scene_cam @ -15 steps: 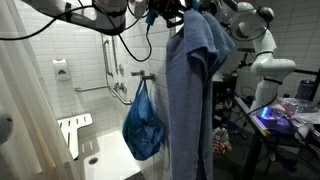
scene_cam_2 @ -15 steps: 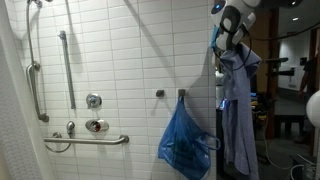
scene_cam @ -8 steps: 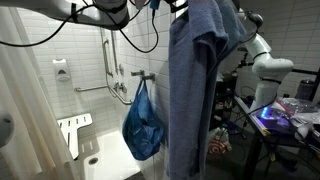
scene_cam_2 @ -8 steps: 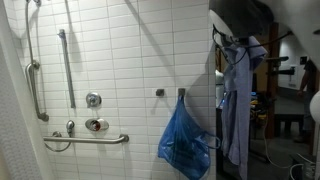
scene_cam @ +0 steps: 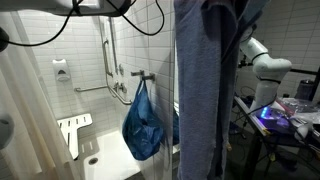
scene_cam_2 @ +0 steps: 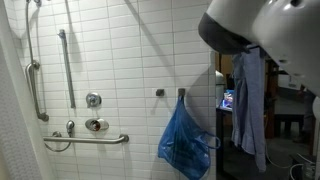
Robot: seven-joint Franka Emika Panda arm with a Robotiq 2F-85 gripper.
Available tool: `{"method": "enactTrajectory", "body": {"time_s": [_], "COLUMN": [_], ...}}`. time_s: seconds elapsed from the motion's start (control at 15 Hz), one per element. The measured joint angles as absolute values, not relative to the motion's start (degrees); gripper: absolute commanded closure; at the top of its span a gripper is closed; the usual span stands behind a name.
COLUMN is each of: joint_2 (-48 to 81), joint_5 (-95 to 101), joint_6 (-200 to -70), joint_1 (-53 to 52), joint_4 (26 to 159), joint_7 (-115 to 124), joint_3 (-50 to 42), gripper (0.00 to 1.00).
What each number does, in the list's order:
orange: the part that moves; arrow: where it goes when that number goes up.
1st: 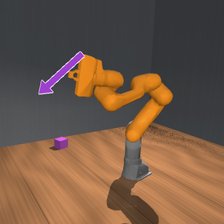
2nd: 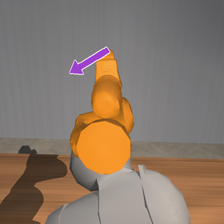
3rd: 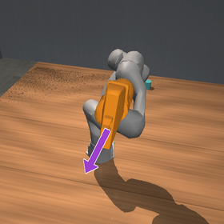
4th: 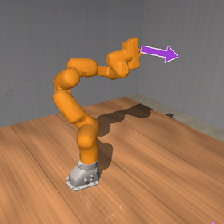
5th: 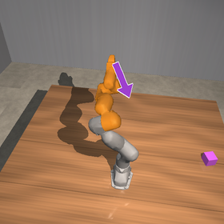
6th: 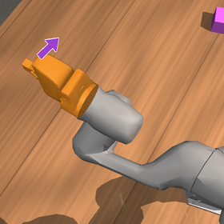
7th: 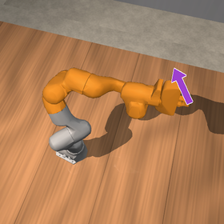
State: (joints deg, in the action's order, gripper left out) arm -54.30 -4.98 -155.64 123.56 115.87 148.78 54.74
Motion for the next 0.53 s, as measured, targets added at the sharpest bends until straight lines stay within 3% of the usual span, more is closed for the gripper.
{"method": "enactTrajectory", "body": {"time_s": [0.53], "joint_2": [-48.12], "joint_5": [2.54], "joint_6": [-158.83], "joint_1": [120.29], "joint_4": [108.53], "joint_7": [132.24], "joint_3": [54.44], "gripper": [0.99]}}
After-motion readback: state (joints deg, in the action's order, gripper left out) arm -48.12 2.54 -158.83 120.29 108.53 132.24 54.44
